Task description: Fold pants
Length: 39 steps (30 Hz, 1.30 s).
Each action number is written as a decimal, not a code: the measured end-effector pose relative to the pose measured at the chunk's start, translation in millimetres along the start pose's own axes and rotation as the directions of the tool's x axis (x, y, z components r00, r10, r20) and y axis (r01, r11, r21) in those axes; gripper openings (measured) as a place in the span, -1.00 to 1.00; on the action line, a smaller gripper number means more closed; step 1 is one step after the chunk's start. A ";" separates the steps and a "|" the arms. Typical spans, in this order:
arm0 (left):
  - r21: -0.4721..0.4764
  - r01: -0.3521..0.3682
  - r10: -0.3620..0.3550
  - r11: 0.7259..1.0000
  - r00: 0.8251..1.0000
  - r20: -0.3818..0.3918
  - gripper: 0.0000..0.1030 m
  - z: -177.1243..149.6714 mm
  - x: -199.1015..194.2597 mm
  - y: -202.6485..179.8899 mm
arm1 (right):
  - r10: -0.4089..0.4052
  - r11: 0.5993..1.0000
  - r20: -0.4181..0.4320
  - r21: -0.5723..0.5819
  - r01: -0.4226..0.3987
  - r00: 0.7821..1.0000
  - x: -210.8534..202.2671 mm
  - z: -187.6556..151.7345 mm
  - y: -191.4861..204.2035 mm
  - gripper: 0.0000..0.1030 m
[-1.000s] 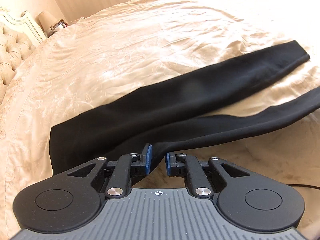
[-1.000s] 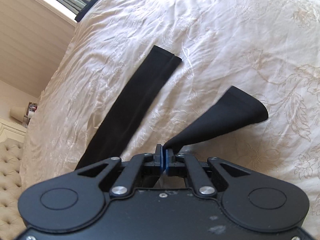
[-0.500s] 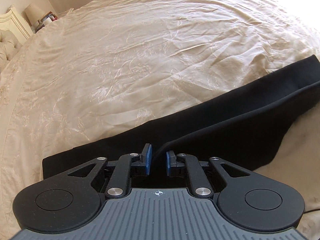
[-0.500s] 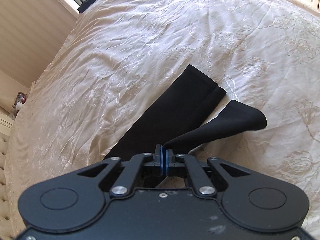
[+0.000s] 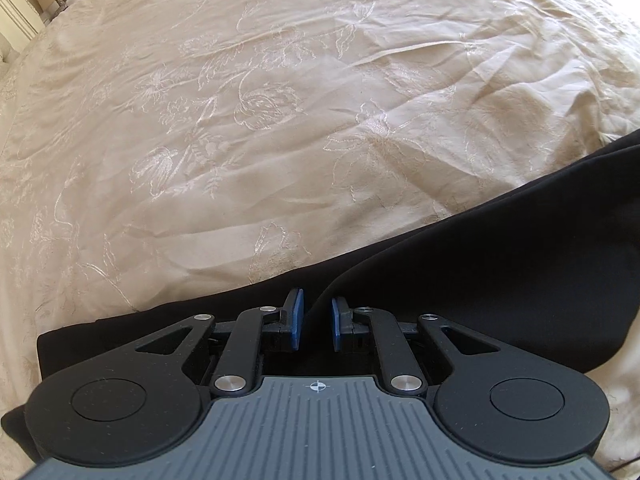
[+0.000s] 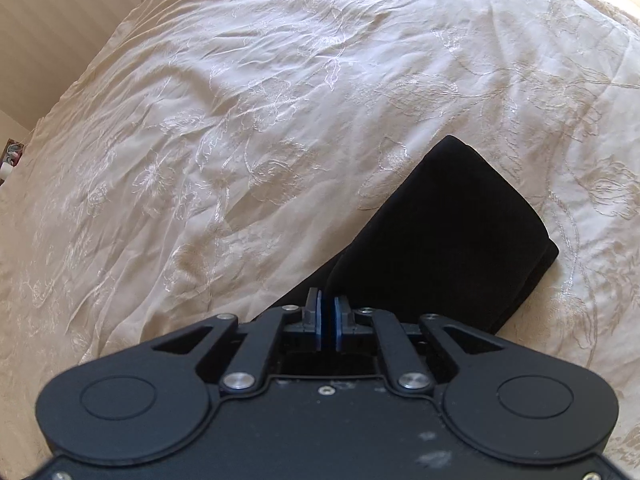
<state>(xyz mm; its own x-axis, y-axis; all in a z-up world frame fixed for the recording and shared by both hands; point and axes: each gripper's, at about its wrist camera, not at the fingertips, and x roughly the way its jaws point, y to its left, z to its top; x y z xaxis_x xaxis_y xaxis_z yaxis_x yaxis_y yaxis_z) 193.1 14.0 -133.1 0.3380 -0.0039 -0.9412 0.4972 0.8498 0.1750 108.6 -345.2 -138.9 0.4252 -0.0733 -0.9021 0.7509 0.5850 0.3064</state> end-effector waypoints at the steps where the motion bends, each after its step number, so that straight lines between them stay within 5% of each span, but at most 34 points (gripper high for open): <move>1: -0.001 0.001 -0.001 1.000 1.000 -0.004 -0.73 0.1 1.7 -0.1 | 0.013 1.000 0.015 -0.003 -0.013 1.000 -3.9 1.1 -0.6 -0.70; 6: -0.011 0.006 -0.006 1.000 1.000 -0.007 -0.73 -0.3 2.4 1.6 | 0.059 0.998 0.129 -0.026 -0.056 0.990 -46.1 6.3 -18.6 -0.66; 10: -0.019 0.003 -0.003 1.000 1.000 -0.009 -0.72 0.8 4.1 1.4 | -0.038 0.994 0.177 -0.097 0.056 0.984 -60.3 8.5 -43.6 -0.54; 17: -0.025 -0.011 0.010 1.000 1.000 -0.016 -0.73 1.7 6.0 -0.6 | -0.142 0.981 0.158 -0.106 0.159 0.977 -40.3 16.7 -77.2 -0.47; 24: -0.035 -0.004 0.003 0.999 1.000 -0.012 -0.73 1.4 4.8 3.0 | -0.118 0.978 0.120 -0.158 0.136 0.986 -27.6 14.8 -77.1 -0.35; 27: -0.044 0.003 -0.003 0.999 1.000 0.012 -0.73 3.9 -0.6 3.5 | -0.102 0.973 0.130 -0.195 0.127 0.986 -33.3 12.9 -73.0 -0.77; 33: 0.002 0.015 -0.015 1.000 0.999 0.031 -0.73 15.1 -2.3 -6.4 | -0.178 0.957 0.161 -0.202 0.209 0.971 -41.1 10.5 -71.8 -0.80; 39: -0.027 0.048 -0.047 0.998 0.999 0.027 -0.69 19.6 -6.0 1.0 | -0.258 0.948 0.092 -0.168 0.270 0.962 -18.1 16.3 -75.8 -0.71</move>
<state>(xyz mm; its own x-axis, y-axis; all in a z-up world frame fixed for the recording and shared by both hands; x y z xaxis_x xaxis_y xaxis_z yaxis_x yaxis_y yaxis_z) 207.2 4.5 -121.7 0.3358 -0.0585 -0.9401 0.4907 0.8628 0.1216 52.2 -401.4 -140.9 0.2622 -0.2959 -0.9185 0.7417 0.6707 -0.0043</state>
